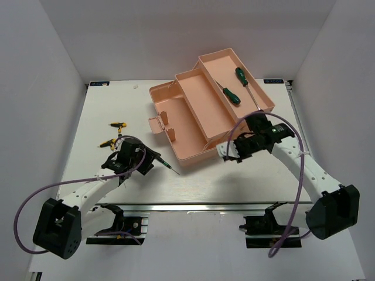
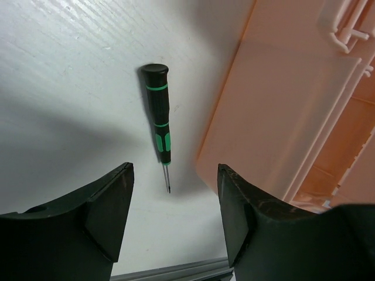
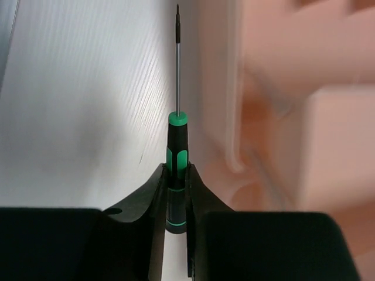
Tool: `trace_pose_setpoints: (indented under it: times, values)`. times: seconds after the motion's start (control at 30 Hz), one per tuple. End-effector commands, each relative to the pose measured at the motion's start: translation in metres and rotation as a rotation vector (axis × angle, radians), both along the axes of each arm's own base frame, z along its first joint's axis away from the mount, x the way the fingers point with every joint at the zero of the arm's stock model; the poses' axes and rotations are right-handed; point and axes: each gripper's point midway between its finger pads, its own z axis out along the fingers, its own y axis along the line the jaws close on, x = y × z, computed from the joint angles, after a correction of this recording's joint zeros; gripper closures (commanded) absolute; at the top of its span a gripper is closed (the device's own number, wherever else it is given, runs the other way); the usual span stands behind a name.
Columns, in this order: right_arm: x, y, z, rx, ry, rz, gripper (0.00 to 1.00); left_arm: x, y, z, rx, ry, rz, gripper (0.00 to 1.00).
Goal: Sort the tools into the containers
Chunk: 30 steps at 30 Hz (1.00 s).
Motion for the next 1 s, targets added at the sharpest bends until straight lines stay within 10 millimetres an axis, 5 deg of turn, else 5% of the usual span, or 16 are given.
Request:
trace_pose_setpoints:
  times: [0.0, 0.07, 0.13, 0.17, 0.2, 0.23, 0.27, 0.33, 0.43, 0.53, 0.6, 0.77, 0.97]
  values:
    - [-0.021, 0.065, 0.058, 0.198, 0.154, -0.073, 1.00, 0.022, -0.010, 0.024, -0.025, -0.091, -0.015, 0.31]
    - [0.002, 0.104, 0.104, 0.362, 0.224, -0.328, 1.00, 0.025, -0.010, 0.020, -0.009, -0.083, -0.018, 0.31]
    - [0.028, 0.122, 0.122, 0.446, 0.357, -0.598, 1.00, 0.026, -0.010, 0.017, 0.009, -0.067, -0.020, 0.31]
    - [0.046, 0.132, 0.158, 0.540, 0.344, -0.652, 1.00, 0.026, -0.009, 0.015, 0.014, -0.064, -0.020, 0.31]
    - [0.062, 0.135, 0.167, 0.570, 0.355, -0.745, 1.00, 0.026, -0.008, 0.013, 0.021, -0.060, -0.018, 0.31]
    - [0.092, 0.134, 0.155, 0.561, 0.346, -0.913, 1.00, 0.026, -0.008, 0.011, 0.028, -0.057, -0.021, 0.31]
    - [0.108, 0.135, 0.171, 0.624, 0.354, -0.997, 1.00, 0.027, -0.008, 0.007, 0.038, -0.053, -0.026, 0.31]
    - [0.137, 0.125, 0.161, 0.639, 0.275, -1.136, 1.00, 0.029, -0.010, 0.005, 0.057, -0.054, -0.046, 0.31]
    - [0.160, 0.114, 0.144, 0.614, 0.236, -1.274, 1.00, 0.030, -0.015, -0.007, 0.096, -0.022, -0.077, 0.31]
    - [0.170, 0.108, 0.119, 0.556, 0.291, -1.327, 0.97, 0.032, -0.026, -0.016, 0.116, 0.001, -0.104, 0.31]
    - [0.176, 0.105, 0.108, 0.534, 0.302, -1.347, 0.83, 0.035, -0.032, -0.023, 0.142, 0.033, -0.113, 0.31]
    - [0.178, 0.109, 0.106, 0.507, 0.311, -1.275, 0.26, 0.029, -0.040, -0.044, 0.214, 0.151, -0.138, 0.31]
    - [0.159, 0.106, 0.126, 0.574, 0.313, -1.155, 0.15, 0.013, -0.034, -0.070, 0.293, 0.281, -0.132, 0.47]
